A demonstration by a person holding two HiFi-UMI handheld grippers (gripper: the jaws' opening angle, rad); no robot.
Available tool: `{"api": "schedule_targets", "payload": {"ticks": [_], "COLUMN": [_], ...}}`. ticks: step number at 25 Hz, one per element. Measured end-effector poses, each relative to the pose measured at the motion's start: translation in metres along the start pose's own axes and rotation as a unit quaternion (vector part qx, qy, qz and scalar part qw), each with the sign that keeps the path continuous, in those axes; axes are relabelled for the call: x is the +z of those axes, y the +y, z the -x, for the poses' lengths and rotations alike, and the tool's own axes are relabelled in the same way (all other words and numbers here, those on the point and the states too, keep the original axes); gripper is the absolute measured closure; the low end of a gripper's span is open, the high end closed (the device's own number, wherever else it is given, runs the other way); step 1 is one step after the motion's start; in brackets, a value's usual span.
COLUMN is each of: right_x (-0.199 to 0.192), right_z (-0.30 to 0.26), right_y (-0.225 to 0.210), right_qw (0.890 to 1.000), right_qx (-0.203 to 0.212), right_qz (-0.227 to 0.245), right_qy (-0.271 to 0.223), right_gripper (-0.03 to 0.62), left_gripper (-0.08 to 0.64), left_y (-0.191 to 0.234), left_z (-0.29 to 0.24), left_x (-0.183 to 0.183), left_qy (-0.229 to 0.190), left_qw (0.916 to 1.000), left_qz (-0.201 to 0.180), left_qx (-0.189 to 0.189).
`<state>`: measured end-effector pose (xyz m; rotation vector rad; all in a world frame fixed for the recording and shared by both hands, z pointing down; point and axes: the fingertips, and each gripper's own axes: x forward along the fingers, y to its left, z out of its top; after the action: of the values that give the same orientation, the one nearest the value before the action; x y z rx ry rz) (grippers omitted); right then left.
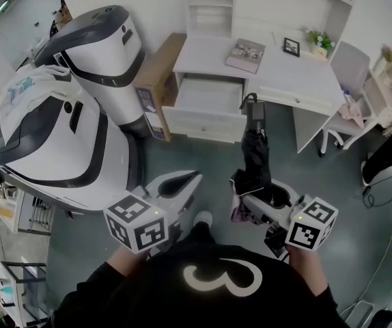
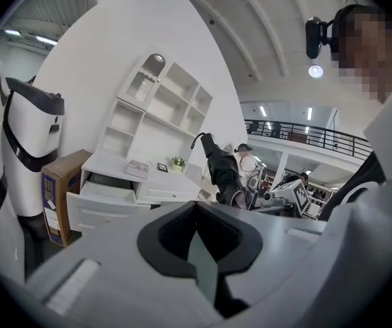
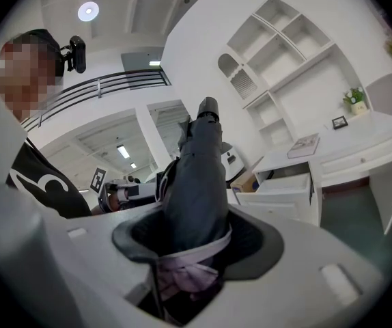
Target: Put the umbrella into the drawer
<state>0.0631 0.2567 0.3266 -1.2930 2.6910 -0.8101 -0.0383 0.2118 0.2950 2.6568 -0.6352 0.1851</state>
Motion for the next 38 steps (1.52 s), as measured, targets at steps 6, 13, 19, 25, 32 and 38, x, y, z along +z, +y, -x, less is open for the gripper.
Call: {"api": "schedule_targets", "payload": {"ticks": [6,13,19,25,32,38], "right_x": [0.031,0.051,0.053,0.054,0.069,0.079], "right_z": [-0.078,-0.164,-0.199,-0.215,-0.232,-0.255], "right_y": [-0.06,-0.117,-0.14,-0.147,-0.165,-0.201], "right_qw": [0.999,0.997,0.995,0.993,0.993,0.99], "right_qx": [-0.013,-0.03,-0.041,-0.044,-0.028,-0.014], "right_qz": [-0.027,-0.054,-0.053,-0.053,-0.053,-0.054], "right_qy": [0.026,0.049,0.075,0.095,0.106,0.128], "right_gripper": [0.357,0.357,0.357,0.357,0.357,0.357], "left_gripper": [0.551,0.551,0.551,0.551,0.551,0.551], "left_y": [0.097,0.191,0.235,0.255,0.268,0.298], "left_z": [-0.049,-0.092,-0.108,-0.109,-0.123,-0.146], "left_x": [0.035,0.057,0.057,0.062,0.069,0.075], "left_qy": [0.03,0.048,0.052,0.047,0.048,0.054], "left_qw": [0.9994,0.9985,0.9976,0.9974,0.9967,0.995], "left_qz": [0.012,0.027,0.046,0.055,0.065,0.078], "left_qx": [0.01,0.002,-0.001,0.003,0.01,0.03]}}
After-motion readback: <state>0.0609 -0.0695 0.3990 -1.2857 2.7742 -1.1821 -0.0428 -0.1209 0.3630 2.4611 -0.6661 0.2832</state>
